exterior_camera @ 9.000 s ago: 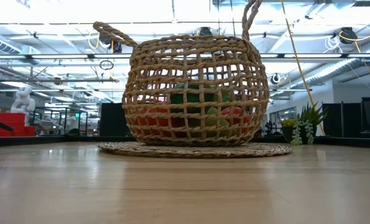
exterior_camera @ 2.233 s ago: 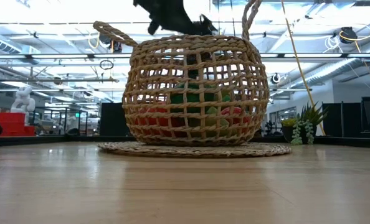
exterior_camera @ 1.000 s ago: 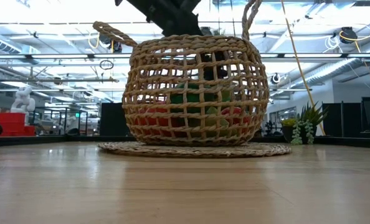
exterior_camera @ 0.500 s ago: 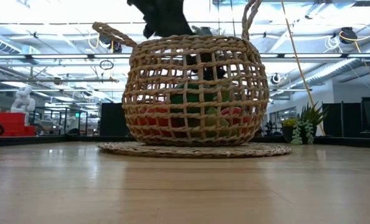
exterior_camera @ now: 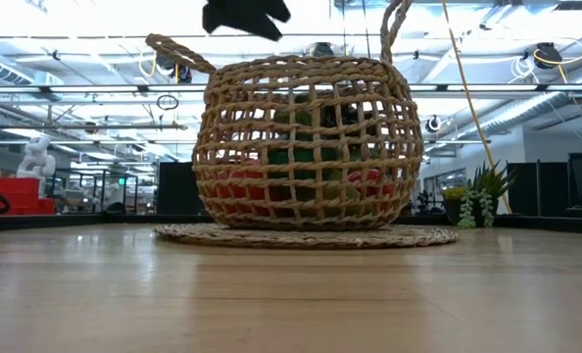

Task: Build produce basket
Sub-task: Return to Home Position

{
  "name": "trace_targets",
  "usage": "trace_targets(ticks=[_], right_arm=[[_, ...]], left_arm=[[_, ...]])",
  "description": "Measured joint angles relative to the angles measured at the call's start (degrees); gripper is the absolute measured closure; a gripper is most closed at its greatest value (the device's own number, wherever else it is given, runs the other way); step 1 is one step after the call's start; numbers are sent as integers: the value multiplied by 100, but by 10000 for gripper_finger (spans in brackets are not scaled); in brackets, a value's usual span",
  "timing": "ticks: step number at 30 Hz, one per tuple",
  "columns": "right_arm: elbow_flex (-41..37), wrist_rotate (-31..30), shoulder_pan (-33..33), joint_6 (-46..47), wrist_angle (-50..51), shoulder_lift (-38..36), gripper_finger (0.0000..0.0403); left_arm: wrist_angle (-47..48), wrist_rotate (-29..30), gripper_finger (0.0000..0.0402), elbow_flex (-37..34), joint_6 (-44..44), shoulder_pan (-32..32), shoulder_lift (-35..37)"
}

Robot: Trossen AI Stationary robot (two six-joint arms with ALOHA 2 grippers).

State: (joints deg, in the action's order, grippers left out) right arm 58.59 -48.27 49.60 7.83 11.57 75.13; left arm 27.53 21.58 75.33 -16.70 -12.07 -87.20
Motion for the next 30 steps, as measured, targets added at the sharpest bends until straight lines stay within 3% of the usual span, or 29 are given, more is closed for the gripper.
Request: trace_targets(ticks=[5,13,19,25,30], right_arm=[[0,-113,0,-179,-268,-209,10],[2,-274,39,-354,19,-814,24],[-119,-275,37,-252,491,-1146,86],[-928,-277,29,-419,70,-1585,153],[-1661,-269,-15,-313,-231,-2198,209]], left_arm=[[90,669,211,12,42,-565,384],[734,2663,211,8,-147,-1705,966],[1139,3136,211,-379,-608,-2283,1220],[1200,3843,211,-1120,-1206,-2676,1768],[851,3869,239,-1848,-1310,-2955,2409]])
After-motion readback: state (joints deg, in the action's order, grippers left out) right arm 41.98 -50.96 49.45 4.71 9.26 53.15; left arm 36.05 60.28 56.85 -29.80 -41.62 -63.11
